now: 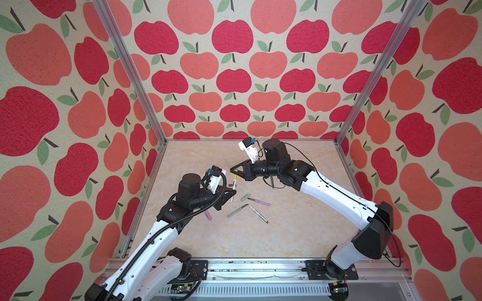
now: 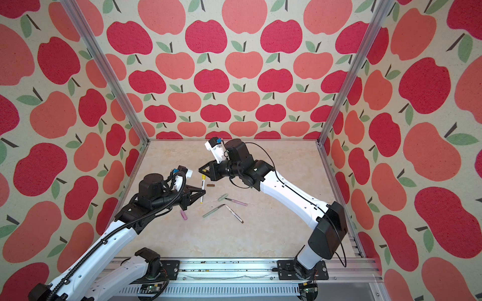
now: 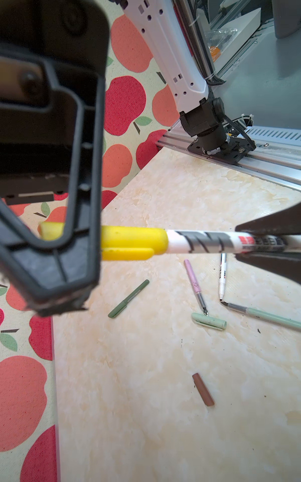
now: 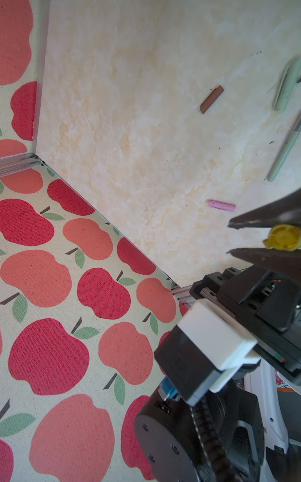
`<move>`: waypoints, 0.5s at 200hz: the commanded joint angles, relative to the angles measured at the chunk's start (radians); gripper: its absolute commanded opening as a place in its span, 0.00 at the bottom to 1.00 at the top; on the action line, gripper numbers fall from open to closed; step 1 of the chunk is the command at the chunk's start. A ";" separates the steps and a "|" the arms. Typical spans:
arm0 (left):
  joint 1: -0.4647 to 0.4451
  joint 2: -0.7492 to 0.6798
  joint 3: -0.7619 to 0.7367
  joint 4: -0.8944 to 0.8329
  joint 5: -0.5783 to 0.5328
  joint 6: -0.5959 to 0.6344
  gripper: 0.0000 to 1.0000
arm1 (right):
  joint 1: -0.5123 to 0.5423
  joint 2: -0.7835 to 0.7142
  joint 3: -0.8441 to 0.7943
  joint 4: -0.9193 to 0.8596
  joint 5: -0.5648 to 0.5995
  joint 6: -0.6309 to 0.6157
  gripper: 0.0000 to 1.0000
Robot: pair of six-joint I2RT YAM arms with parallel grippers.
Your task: Insert the pens into the pen caps
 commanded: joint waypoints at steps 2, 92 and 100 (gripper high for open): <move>0.047 0.018 0.130 0.312 -0.039 0.008 0.00 | 0.036 0.035 -0.076 -0.170 -0.081 0.015 0.00; 0.064 0.120 0.277 0.378 -0.037 0.045 0.00 | 0.058 0.051 -0.191 -0.109 -0.088 0.068 0.00; 0.065 0.122 0.283 0.376 -0.043 0.053 0.00 | 0.059 0.052 -0.198 -0.107 -0.088 0.071 0.00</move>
